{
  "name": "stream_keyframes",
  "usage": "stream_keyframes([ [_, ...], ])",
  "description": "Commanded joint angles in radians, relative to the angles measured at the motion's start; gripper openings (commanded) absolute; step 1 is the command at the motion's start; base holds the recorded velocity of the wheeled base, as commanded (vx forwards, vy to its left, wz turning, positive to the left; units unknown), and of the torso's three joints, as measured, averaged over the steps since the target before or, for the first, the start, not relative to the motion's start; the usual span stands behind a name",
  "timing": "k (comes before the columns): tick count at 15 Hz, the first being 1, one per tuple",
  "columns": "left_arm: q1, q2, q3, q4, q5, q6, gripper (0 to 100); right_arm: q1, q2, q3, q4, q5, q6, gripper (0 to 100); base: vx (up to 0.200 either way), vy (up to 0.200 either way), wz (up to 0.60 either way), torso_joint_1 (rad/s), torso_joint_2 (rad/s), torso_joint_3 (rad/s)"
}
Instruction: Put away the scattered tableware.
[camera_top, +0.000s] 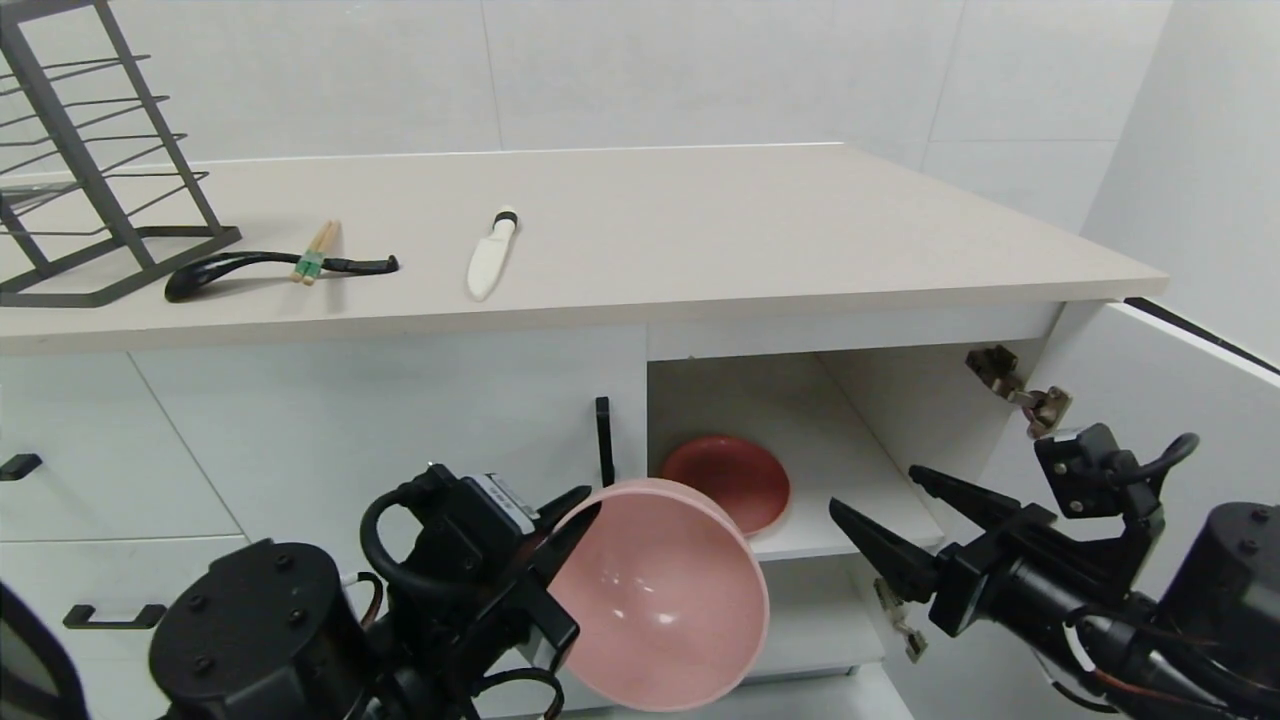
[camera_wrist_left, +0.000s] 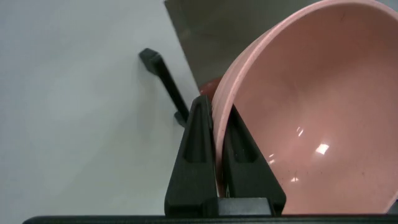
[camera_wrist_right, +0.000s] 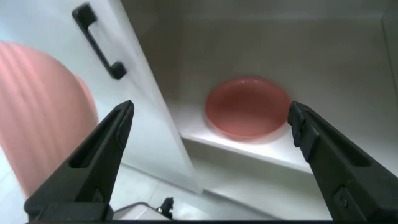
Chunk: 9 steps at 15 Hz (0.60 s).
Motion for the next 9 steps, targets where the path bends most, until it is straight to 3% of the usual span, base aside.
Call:
stream_keyframes([
  [1, -0.010, 0.061, -0.021, -0.001, 0.011, 0.001, 0, -0.021, -0.003, -0.038, -0.001, 0.000, -0.002, 100, 0.000, 0.000, 0.00, 0.000, 0.00, 0.000],
  [2, -0.010, 0.074, -0.041, -0.001, 0.032, 0.001, 0, -0.021, -0.011, -0.053, -0.001, 0.000, -0.002, 100, 0.000, 0.000, 0.00, 0.000, 0.00, 0.000],
  [5, -0.003, 0.101, -0.127, -0.001, 0.192, -0.011, 0, -0.011, -0.046, -0.062, -0.001, 0.006, -0.015, 100, 0.000, 0.000, 0.00, 0.000, 0.00, 0.000],
  [9, -0.044, 0.159, -0.177, -0.001, 0.195, 0.001, 0, 0.029, -0.077, -0.058, -0.001, 0.066, -0.035, 100, 0.000, 0.000, 0.00, 0.000, 0.00, 0.000],
])
